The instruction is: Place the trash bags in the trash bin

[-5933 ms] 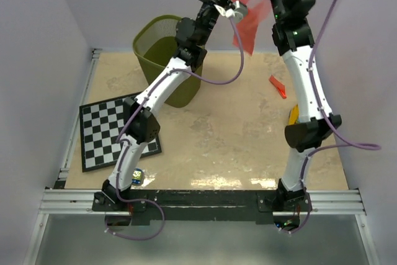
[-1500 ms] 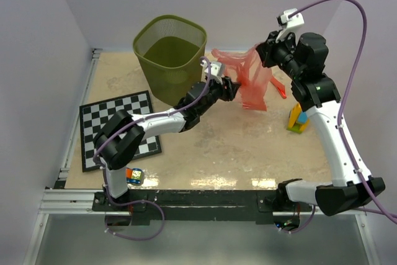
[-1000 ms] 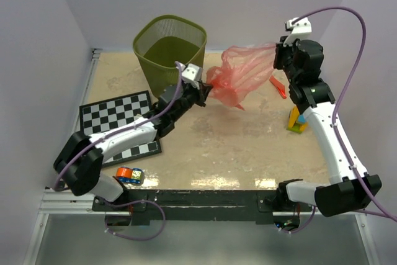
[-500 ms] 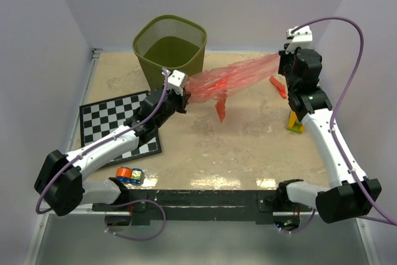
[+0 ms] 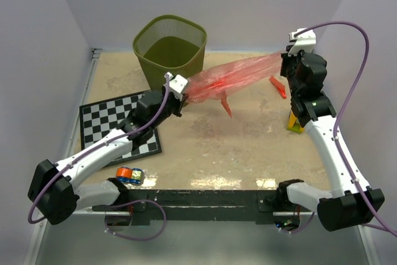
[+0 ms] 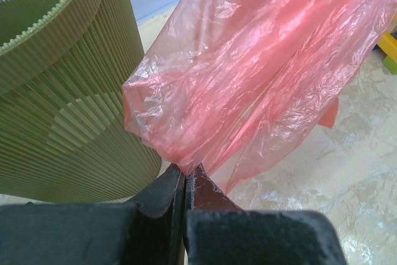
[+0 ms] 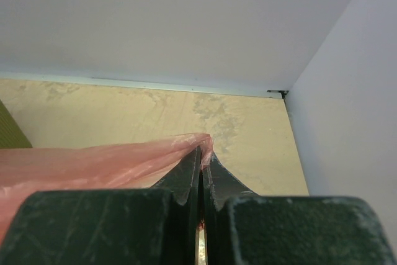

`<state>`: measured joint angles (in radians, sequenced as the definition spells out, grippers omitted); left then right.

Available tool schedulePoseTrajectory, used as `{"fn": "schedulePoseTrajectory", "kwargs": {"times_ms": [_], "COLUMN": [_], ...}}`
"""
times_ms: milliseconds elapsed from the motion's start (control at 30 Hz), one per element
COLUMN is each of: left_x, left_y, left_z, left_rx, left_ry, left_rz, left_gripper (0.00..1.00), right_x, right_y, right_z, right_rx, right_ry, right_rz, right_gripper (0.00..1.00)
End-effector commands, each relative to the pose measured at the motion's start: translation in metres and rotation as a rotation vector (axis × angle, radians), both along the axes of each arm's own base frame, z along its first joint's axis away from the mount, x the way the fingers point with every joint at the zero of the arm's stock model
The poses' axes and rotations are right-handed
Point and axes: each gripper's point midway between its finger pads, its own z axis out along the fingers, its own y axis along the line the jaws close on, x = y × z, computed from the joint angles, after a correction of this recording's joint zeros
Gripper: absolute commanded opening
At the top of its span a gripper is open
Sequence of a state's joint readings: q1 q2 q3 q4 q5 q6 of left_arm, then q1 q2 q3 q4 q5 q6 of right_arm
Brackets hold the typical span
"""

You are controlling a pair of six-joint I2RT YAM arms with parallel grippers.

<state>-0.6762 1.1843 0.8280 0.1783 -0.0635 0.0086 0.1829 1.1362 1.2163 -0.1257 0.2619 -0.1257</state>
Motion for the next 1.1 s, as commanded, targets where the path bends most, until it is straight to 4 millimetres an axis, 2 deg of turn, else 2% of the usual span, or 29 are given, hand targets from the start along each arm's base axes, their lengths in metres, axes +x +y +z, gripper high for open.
{"fn": "schedulePoseTrajectory", "kwargs": {"times_ms": [0,33,67,133,200,267,300,400,500,567,700,800,867,933,1000,1067], "left_x": [-0.006,-0.008,-0.009,-0.018,-0.028,-0.033,-0.033,-0.033,-0.033,-0.029,-0.023,0.000,0.026,0.042,0.045,0.038], "left_y": [0.004,0.002,0.001,-0.009,-0.015,-0.018,-0.020,-0.038,-0.061,-0.076,-0.104,-0.108,-0.112,-0.113,-0.121,-0.130], "left_z": [0.010,0.017,0.024,0.043,0.067,0.082,0.086,0.082,0.073,0.070,0.056,0.053,0.036,0.031,0.035,0.042], "left_rx": [0.031,0.026,0.021,-0.003,-0.022,-0.042,-0.047,-0.028,-0.055,-0.096,-0.126,-0.158,-0.138,-0.143,-0.160,-0.197], "left_ry": [-0.021,-0.040,-0.061,-0.119,-0.214,-0.296,-0.326,-0.381,-0.383,-0.347,-0.337,-0.353,-0.290,-0.264,-0.283,-0.336], "left_rz": [-0.031,-0.049,-0.061,-0.146,-0.217,-0.247,-0.249,-0.281,-0.274,-0.266,-0.226,-0.098,0.020,0.098,0.080,0.011], "left_gripper": [0.00,0.00,0.06,0.30,0.44,0.64,0.74,0.91,0.97,1.00,1.00,1.00,1.00,1.00,1.00,1.00], "right_x": [-0.002,-0.002,-0.002,-0.002,-0.001,-0.001,-0.003,-0.010,-0.016,-0.020,-0.026,-0.032,-0.038,-0.046,-0.050,-0.052], "right_y": [0.000,0.000,0.000,0.005,0.027,0.043,0.052,0.069,0.082,0.085,0.094,0.101,0.106,0.110,0.112,0.113], "right_z": [0.023,0.023,0.025,0.030,0.031,0.032,0.034,0.042,0.052,0.066,0.079,0.080,0.079,0.081,0.082,0.083], "right_rx": [-0.003,-0.003,-0.007,-0.044,-0.060,-0.045,-0.031,0.035,0.097,0.144,0.178,0.177,0.183,0.189,0.189,0.181], "right_ry": [-0.075,-0.075,-0.078,-0.085,-0.075,-0.055,-0.052,-0.061,-0.068,-0.091,-0.093,-0.085,-0.076,-0.072,-0.063,-0.059], "right_rz": [0.009,0.009,0.010,0.051,0.179,0.262,0.313,0.394,0.457,0.469,0.518,0.565,0.600,0.633,0.650,0.656], "right_gripper": [0.00,0.00,0.00,0.00,0.00,0.00,0.00,0.00,0.00,0.00,0.00,0.00,0.00,0.00,0.00,0.00]}}
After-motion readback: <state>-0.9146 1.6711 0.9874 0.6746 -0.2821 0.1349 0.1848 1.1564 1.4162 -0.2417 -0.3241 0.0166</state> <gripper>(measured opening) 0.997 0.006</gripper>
